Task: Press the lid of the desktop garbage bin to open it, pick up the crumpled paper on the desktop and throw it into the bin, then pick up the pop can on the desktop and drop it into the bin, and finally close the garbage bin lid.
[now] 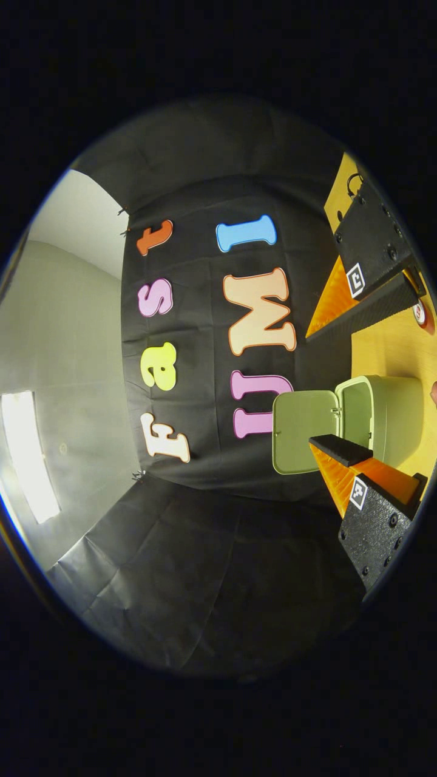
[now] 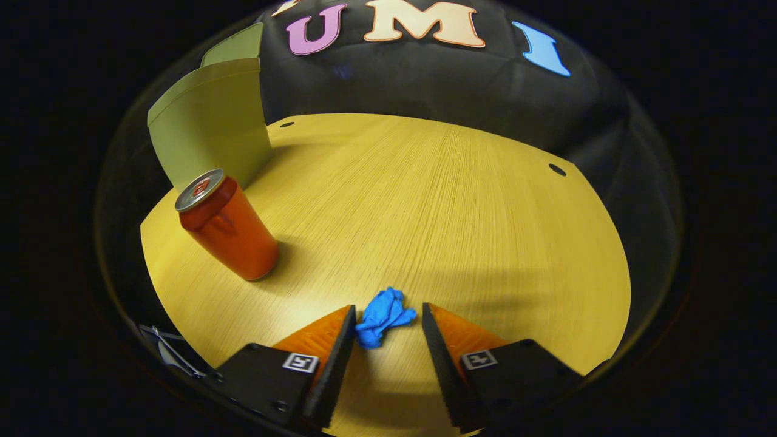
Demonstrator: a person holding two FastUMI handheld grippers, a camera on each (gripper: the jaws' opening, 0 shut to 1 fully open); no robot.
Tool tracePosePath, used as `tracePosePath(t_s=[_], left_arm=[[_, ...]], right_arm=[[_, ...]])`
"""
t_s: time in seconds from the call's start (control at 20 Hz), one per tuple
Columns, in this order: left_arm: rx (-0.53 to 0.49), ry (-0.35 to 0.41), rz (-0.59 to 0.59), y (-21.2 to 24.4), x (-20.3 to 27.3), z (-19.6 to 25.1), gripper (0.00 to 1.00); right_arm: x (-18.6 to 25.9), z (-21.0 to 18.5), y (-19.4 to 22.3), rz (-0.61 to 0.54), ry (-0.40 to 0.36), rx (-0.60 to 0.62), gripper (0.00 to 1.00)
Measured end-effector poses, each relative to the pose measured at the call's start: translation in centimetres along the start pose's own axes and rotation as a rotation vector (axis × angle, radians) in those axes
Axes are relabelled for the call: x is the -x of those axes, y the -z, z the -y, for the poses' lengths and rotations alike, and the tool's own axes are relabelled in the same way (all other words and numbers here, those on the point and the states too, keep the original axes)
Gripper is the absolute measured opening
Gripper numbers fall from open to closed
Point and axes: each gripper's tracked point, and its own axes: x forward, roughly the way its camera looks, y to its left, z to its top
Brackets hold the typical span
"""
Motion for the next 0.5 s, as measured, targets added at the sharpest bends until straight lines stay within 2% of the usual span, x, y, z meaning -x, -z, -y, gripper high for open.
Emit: tracePosePath(t_s=[0.1,0.15,0.25,0.5], left_arm=[[-0.002,-0.003,-0.002,0.0,0.2,-0.2,0.91],[-0.001,-0.004,-0.005,0.1,0.1,-0.2,0.90],[0.002,-0.006,-0.011,0.4,0.3,-0.3,0.90],[0.019,-0.015,-0.038,1.3,0.8,-0.7,0.92]], right_arm=[[0.0,-0.2,-0.1,0.001,-0.006,-0.024,0.33],[0.3,-0.1,-0.1,0.004,-0.006,-0.026,0.21],[0.7,0.0,-1.1,0.041,0.010,-0.024,0.06],[3.3,-0.5,-7.5,0.185,-0.001,-0.036,0.08]])
